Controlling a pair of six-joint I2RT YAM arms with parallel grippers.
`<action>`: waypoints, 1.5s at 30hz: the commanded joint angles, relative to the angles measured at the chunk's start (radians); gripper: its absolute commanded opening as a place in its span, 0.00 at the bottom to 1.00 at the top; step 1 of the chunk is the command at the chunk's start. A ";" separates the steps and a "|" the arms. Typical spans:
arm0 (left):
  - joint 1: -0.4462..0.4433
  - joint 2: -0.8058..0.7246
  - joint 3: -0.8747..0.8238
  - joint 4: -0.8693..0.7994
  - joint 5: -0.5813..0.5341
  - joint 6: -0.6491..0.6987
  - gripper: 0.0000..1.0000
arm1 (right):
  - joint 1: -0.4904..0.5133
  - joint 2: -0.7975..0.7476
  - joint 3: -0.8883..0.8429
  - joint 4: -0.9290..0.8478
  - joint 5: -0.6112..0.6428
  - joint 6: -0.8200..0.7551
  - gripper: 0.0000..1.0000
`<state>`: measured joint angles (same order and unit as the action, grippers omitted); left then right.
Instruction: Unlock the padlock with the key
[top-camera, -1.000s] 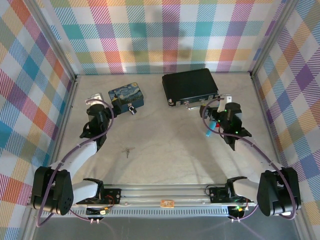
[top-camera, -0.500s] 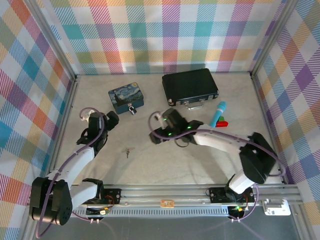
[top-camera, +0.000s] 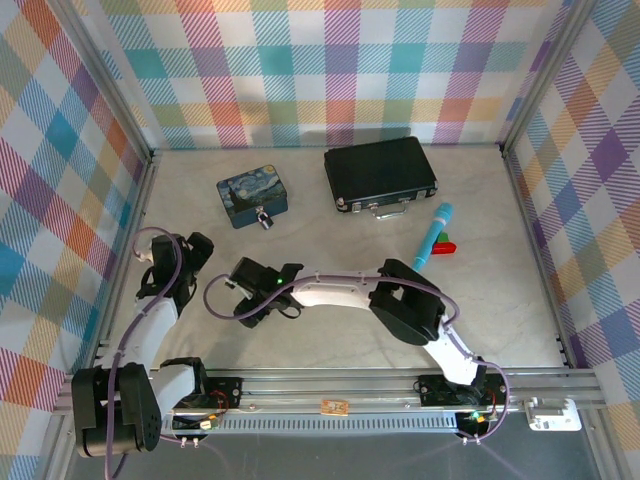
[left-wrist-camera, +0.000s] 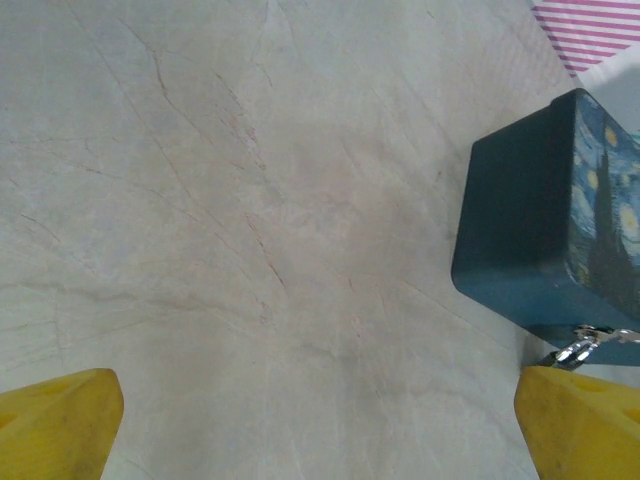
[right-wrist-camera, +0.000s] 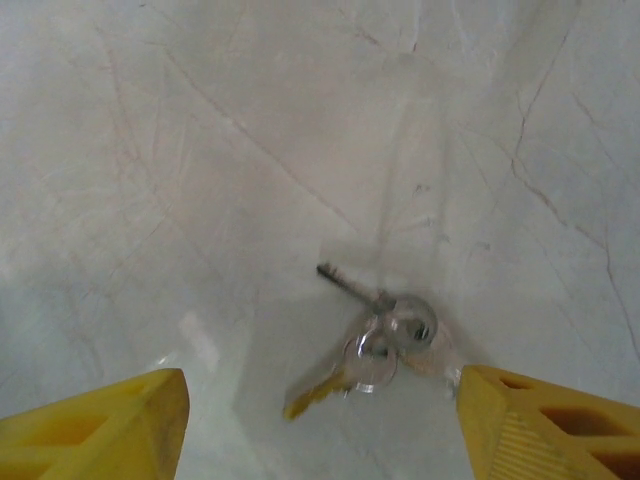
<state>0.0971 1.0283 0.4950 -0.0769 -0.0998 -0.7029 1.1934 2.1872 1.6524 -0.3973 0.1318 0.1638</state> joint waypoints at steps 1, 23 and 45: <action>0.013 -0.034 -0.015 -0.030 0.023 0.008 1.00 | -0.005 0.052 0.070 -0.058 0.056 -0.029 0.70; -0.050 -0.085 0.024 -0.006 0.191 0.050 1.00 | -0.076 -0.094 -0.170 -0.130 0.217 0.199 0.27; -0.482 0.144 0.103 0.129 0.035 -0.010 1.00 | -0.302 -0.395 -0.568 -0.075 0.182 0.386 0.27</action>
<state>-0.3706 1.1542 0.5594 0.0093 -0.0353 -0.6956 0.8913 1.8267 1.0981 -0.4473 0.3141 0.5190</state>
